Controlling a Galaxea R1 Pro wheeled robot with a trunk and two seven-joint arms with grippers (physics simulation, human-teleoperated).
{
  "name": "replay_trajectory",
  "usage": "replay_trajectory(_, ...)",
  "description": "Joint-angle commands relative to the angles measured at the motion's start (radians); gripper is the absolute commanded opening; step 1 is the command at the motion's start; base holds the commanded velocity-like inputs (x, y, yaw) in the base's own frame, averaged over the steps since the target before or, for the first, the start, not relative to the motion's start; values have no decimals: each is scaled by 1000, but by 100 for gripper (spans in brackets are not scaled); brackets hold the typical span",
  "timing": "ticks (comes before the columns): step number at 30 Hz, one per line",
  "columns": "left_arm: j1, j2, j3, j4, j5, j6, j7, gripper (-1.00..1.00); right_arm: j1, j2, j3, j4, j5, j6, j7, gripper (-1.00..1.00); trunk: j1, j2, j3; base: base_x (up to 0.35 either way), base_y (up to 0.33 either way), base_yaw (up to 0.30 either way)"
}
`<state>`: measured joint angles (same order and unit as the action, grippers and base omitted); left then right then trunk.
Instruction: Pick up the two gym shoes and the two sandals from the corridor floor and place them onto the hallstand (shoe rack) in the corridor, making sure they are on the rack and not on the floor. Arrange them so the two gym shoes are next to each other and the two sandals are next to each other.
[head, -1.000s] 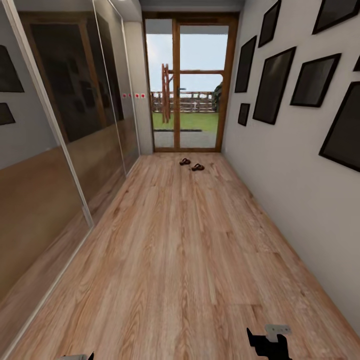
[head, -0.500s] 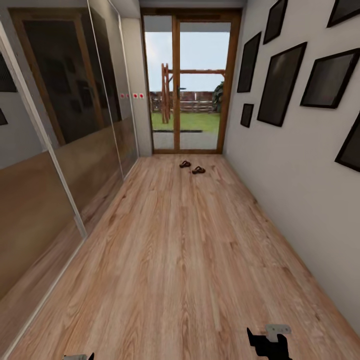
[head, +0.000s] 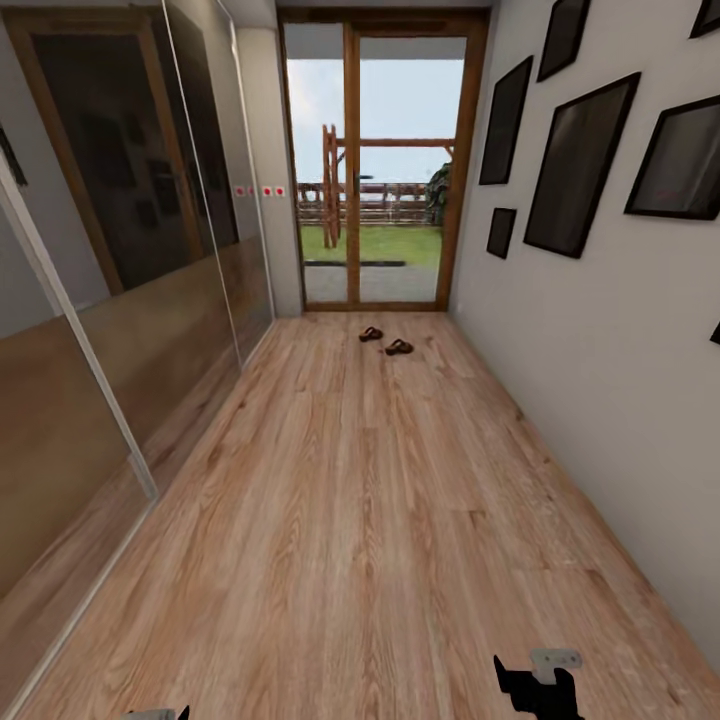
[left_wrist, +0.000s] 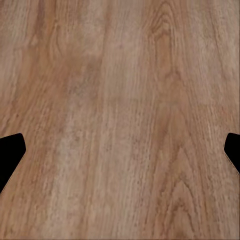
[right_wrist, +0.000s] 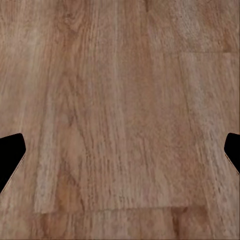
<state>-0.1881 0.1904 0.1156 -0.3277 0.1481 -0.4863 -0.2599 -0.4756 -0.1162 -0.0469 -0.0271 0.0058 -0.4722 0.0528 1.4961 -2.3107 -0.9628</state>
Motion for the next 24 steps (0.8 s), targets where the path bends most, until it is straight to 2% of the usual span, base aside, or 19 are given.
replay_trajectory(1, -1, 0, 3, 1, 10, 0, -10, 100, -1, 0, -5, 1, 0, -3, 6, 100, 0, 0, -1, 339, 0, 0)
replay_trajectory(24, -1, 0, 3, 1, 11, 0, -10, 100, -1, 0, -5, 1, 0, -3, 6, 100, 0, 0, -1, 339, 0, 0)
